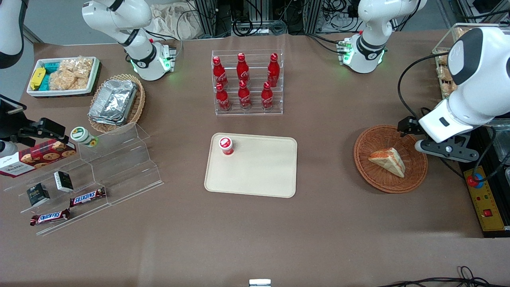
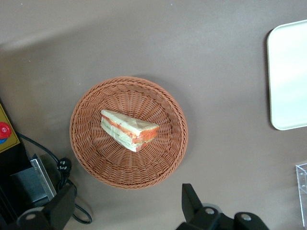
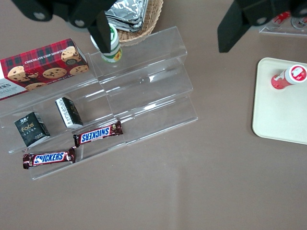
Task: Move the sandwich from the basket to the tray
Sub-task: 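Lower the open left gripper over the sandwich in the wicker basket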
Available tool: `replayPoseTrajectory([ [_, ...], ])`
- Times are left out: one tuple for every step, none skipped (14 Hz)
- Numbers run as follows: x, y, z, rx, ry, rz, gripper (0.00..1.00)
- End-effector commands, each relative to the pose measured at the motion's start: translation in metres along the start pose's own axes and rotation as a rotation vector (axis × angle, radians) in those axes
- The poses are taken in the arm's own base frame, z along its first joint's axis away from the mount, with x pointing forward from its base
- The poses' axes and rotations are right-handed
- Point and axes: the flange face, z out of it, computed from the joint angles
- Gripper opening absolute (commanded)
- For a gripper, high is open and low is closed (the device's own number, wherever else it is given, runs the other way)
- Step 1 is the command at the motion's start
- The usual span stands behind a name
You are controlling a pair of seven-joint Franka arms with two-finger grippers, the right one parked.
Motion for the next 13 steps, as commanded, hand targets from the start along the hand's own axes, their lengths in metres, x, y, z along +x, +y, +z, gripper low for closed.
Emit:
replayPoseTrajectory([
  [0.005, -0.008, -0.006, -0.037, -0.030, 0.003, 1.00],
  [0.006, -0.009, -0.006, -0.035, -0.031, 0.000, 1.00],
  [0.008, -0.010, 0.000, -0.028, -0.041, -0.001, 1.00],
  [0.010, -0.014, 0.008, -0.030, -0.052, -0.050, 1.00],
  [0.012, -0.018, 0.024, -0.030, -0.081, -0.205, 1.00],
  [0.009, -0.023, 0.038, -0.020, -0.112, -0.397, 1.00],
  [0.006, -0.024, 0.055, -0.012, -0.128, -0.504, 1.00],
  [0.006, -0.023, 0.069, -0.010, -0.098, -0.546, 1.00],
  [0.001, -0.032, 0.086, -0.009, -0.084, -0.621, 1.00],
  [-0.003, -0.038, 0.102, -0.008, -0.067, -0.689, 1.00],
  [-0.006, -0.037, 0.122, -0.009, -0.057, -0.758, 1.00],
  [-0.009, -0.035, 0.142, -0.010, -0.043, -0.848, 1.00],
  [-0.014, -0.033, 0.163, 0.005, -0.028, -0.896, 1.00],
])
